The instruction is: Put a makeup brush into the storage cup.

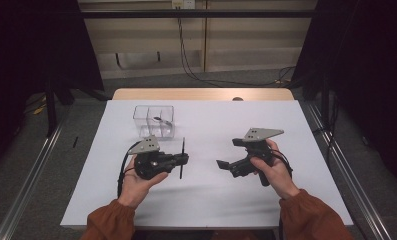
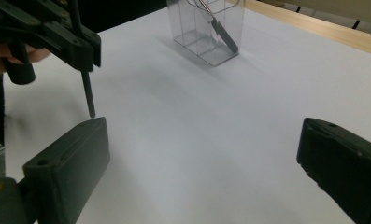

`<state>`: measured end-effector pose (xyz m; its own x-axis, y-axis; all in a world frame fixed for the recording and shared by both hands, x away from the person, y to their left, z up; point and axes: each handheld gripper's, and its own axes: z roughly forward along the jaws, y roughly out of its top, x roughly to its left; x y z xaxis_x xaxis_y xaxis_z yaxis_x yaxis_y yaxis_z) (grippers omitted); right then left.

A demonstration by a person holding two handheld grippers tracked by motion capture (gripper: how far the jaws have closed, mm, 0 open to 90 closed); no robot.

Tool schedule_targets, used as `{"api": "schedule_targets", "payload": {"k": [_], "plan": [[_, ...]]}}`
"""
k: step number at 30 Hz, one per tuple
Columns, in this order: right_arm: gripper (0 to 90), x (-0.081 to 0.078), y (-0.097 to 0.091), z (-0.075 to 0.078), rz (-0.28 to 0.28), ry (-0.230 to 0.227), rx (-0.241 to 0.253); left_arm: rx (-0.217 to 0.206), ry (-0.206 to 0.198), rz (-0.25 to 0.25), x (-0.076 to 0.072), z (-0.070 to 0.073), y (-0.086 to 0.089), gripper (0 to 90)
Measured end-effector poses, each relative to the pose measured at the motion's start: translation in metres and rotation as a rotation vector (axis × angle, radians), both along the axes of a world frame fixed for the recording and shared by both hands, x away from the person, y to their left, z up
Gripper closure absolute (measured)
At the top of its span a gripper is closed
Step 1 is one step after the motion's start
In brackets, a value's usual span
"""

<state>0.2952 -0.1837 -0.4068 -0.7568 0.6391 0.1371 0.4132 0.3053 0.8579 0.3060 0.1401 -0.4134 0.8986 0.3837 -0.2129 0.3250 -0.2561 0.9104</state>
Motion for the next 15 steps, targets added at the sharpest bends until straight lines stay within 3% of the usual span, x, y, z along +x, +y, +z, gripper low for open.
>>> {"api": "schedule_targets", "payload": {"k": [7, 12, 15], "plan": [[1.4, -0.006, -0.015, -0.002, -0.049, -0.025, 0.012, -0.005, -0.002, 0.014, 0.0, 0.002, 0.004, 85.2], [0.8, -0.014, -0.026, -0.008, -0.113, -0.058, 0.03, -0.007, -0.005, 0.021, 0.002, 0.005, 0.007, 85.2], [0.8, -0.018, -0.031, -0.012, -0.124, -0.068, 0.008, -0.001, -0.009, 0.029, 0.002, 0.005, 0.008, 85.2]]}}
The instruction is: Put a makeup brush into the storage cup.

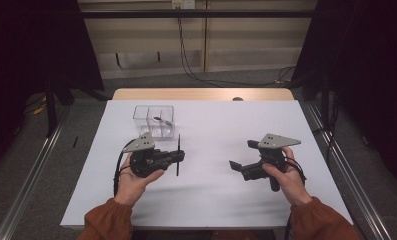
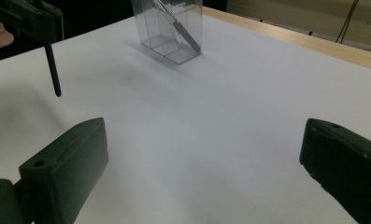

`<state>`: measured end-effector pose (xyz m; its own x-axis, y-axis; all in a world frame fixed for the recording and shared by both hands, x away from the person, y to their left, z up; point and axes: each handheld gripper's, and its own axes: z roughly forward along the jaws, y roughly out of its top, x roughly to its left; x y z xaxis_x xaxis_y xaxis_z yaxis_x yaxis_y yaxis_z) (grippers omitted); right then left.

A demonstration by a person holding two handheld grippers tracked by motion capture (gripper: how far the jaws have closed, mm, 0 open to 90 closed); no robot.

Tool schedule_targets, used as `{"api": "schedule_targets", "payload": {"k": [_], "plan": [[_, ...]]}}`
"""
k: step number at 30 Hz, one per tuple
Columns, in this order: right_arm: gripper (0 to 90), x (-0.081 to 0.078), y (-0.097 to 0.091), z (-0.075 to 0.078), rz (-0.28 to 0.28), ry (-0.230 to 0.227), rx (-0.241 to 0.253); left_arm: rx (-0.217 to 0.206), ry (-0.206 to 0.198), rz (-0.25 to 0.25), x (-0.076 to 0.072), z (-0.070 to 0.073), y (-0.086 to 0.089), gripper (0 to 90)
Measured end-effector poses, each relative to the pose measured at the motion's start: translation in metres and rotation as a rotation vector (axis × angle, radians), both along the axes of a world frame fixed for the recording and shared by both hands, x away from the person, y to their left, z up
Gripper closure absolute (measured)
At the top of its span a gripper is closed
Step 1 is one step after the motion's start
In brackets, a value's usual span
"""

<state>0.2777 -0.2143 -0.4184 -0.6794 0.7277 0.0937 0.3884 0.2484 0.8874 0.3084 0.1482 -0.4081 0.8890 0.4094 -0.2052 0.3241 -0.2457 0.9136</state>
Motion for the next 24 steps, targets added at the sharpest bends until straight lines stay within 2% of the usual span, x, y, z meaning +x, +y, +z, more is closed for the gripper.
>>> {"api": "schedule_targets", "payload": {"k": [2, 7, 13, 16, 24], "plan": [[1.1, -0.002, -0.004, -0.001, -0.005, 0.004, 0.012, 0.001, 0.0, 0.002, 0.0, -0.001, 0.0, 85.2], [0.7, -0.009, -0.018, -0.001, -0.045, -0.006, 0.002, 0.0, 0.001, 0.007, 0.001, -0.001, 0.003, 85.3], [0.5, -0.02, -0.034, -0.007, -0.064, -0.015, 0.031, -0.006, -0.003, 0.028, 0.005, 0.002, 0.007, 85.2], [0.2, -0.022, -0.04, -0.008, -0.107, -0.032, 0.037, -0.008, -0.005, 0.037, 0.007, 0.003, 0.009, 85.2], [0.5, -0.029, -0.045, -0.016, -0.128, -0.037, 0.04, -0.029, -0.024, 0.064, 0.014, 0.009, 0.014, 85.2]]}}
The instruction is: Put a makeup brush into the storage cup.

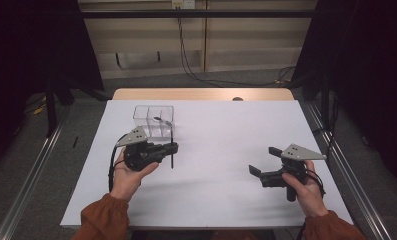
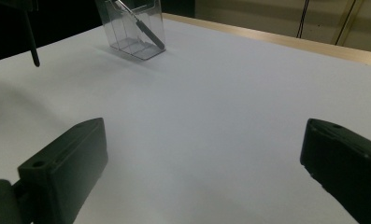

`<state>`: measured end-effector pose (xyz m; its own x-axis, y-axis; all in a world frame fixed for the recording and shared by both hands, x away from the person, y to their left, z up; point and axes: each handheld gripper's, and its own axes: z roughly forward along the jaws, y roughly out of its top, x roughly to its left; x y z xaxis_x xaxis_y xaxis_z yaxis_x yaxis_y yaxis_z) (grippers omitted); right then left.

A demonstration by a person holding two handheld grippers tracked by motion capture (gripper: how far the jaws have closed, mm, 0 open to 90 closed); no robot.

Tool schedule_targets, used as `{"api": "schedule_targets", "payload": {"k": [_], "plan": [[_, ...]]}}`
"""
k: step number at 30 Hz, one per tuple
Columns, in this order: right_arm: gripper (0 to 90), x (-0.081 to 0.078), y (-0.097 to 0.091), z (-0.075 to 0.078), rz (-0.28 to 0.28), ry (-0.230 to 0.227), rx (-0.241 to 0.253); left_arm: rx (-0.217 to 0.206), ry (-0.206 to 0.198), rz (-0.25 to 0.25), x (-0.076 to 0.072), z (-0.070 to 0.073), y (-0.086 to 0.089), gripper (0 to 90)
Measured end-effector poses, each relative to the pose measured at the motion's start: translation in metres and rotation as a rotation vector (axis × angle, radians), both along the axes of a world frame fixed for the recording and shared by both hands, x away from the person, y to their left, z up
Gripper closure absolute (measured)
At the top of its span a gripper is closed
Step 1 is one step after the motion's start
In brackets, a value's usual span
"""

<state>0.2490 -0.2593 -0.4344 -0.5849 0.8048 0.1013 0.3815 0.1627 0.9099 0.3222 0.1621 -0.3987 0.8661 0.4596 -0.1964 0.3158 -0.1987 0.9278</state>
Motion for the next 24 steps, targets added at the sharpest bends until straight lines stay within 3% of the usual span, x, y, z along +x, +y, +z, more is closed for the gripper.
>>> {"api": "schedule_targets", "payload": {"k": [9, 24], "plan": [[0.4, -0.006, -0.006, -0.004, -0.021, -0.035, 0.016, 0.006, -0.013, 0.033, 0.011, 0.003, 0.002, 85.2], [0.2, -0.016, -0.012, -0.008, -0.043, -0.054, 0.027, -0.005, -0.02, 0.107, 0.033, 0.012, 0.012, 85.2]]}}
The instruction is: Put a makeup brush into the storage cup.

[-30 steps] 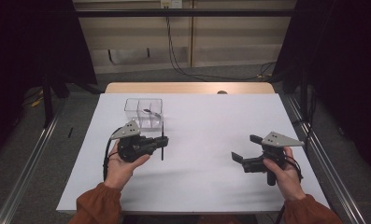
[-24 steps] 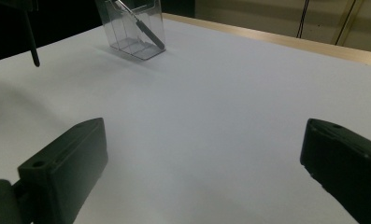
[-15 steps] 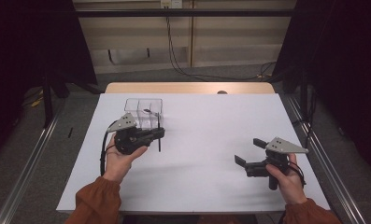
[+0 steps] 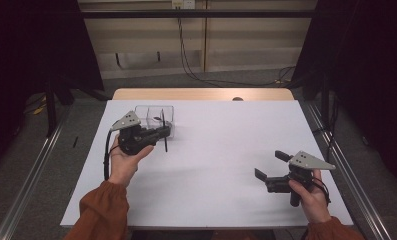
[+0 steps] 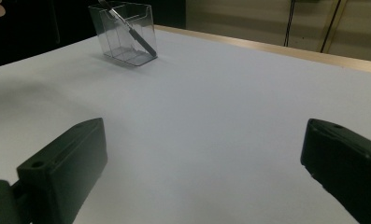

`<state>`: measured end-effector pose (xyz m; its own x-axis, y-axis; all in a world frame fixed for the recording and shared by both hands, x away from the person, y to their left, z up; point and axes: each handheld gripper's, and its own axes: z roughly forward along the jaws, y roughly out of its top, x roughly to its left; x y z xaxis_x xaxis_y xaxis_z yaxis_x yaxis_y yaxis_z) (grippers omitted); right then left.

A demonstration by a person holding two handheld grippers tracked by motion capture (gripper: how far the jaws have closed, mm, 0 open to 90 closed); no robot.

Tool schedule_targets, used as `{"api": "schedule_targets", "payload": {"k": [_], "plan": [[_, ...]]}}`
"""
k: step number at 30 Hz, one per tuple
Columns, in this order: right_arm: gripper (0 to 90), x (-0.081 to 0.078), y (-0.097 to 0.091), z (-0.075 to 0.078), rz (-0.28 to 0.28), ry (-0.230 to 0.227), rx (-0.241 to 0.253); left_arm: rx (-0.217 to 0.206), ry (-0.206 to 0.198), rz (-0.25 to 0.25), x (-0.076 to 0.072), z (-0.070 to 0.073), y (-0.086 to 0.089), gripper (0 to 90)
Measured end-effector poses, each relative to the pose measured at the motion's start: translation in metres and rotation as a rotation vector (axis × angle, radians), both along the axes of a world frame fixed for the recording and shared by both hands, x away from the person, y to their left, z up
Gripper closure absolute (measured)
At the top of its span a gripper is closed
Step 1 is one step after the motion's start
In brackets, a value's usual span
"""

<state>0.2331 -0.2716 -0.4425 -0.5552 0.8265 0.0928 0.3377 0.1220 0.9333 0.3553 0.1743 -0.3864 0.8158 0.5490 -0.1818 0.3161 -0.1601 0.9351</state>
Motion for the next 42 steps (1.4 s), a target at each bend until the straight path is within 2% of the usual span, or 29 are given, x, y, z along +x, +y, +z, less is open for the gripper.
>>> {"api": "schedule_targets", "payload": {"k": [6, 13, 20, 29, 34, 42], "plan": [[0.0, -0.006, -0.006, 0.0, -0.028, -0.009, 0.017, -0.004, -0.007, 0.015, 0.003, 0.005, 0.007, 85.2], [0.0, -0.009, -0.008, -0.003, -0.045, -0.022, 0.021, 0.0, -0.022, 0.019, 0.01, 0.01, 0.002, 85.3], [0.0, -0.011, -0.008, -0.004, -0.052, -0.03, 0.024, 0.016, -0.037, 0.076, 0.027, 0.014, -0.002, 85.3], [0.0, -0.012, -0.008, -0.007, -0.046, -0.031, 0.029, -0.026, -0.059, 0.135, 0.045, 0.014, -0.007, 85.2], [0.0, -0.012, -0.008, -0.008, -0.045, -0.034, 0.032, -0.02, -0.072, 0.178, 0.054, 0.014, -0.011, 85.3], [0.0, -0.012, -0.007, -0.01, -0.034, -0.034, 0.033, -0.021, -0.083, 0.209, 0.067, 0.013, -0.017, 85.3]]}}
